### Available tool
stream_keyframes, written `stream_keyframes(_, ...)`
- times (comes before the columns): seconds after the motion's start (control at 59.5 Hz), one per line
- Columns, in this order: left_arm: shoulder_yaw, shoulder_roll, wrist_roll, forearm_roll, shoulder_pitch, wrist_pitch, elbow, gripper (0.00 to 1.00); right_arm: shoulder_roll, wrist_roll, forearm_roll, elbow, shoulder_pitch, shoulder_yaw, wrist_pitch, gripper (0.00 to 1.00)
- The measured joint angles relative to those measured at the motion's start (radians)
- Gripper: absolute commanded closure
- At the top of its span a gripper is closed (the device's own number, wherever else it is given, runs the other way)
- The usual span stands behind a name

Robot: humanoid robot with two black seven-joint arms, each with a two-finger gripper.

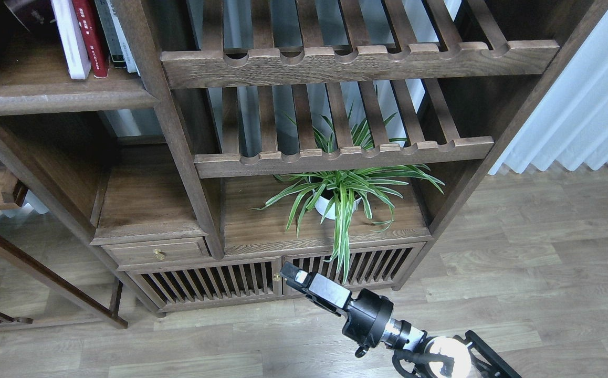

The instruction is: Organize books on shelf

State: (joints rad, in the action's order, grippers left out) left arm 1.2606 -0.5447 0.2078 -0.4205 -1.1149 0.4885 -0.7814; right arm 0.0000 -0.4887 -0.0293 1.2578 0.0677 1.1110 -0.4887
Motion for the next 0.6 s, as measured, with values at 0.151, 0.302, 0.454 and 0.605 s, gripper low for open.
stream_keyframes(0.151,0.007,-0.074,0.000,0.111,0.110,0.000,-0.129,0.02,0.000,0.000,0.000,0.000,-0.005,0.007,0.000,0.01)
stream_keyframes(0.302,0.082,-0.140,0.002,0.203,0.297,0.000,-0.291,0.02,0.000,0.000,0.000,0.011,-0.014,0.025,0.000,0.01)
stream_keyframes(0.454,0.126,-0.145,0.003,0.338,0.499,0.000,-0.436,0.02,0.000,0.000,-0.003,0.036,-0.029,0.057,0.000,0.01)
stream_keyframes(0.605,0.129,-0.108,0.004,0.394,0.646,0.000,-0.562,0.02,0.000,0.000,-0.004,0.039,-0.043,0.065,0.000,0.01)
